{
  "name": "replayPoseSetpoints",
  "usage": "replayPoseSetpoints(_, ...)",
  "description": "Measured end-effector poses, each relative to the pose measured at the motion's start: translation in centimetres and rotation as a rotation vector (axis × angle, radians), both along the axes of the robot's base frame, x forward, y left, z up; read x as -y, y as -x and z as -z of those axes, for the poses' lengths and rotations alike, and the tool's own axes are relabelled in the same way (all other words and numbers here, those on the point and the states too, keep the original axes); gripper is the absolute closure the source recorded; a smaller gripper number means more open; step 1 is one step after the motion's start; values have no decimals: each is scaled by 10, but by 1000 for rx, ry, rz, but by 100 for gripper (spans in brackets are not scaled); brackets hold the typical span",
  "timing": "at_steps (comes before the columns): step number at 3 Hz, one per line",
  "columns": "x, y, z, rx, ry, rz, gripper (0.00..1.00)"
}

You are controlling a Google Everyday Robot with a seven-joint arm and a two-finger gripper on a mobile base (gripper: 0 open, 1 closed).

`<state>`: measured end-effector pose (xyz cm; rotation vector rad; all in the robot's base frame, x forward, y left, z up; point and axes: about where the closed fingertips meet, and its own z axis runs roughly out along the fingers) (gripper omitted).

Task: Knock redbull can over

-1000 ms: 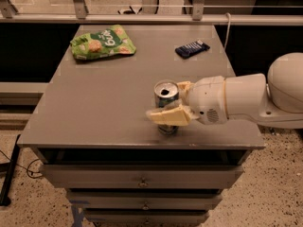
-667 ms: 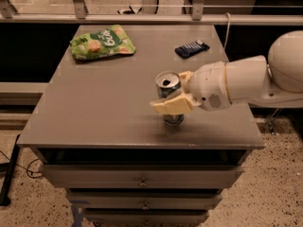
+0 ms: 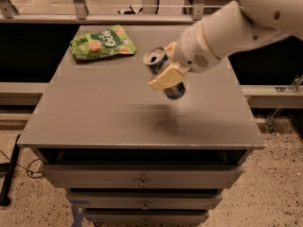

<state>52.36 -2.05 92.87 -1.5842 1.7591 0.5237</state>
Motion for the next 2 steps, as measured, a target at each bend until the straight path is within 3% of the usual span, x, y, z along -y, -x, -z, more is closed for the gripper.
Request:
replayPoseSetpoints(1,-39,-17,2,12,160,-36,100)
replayPoseSetpoints(2,-73,-30,28,12,322,-71,100)
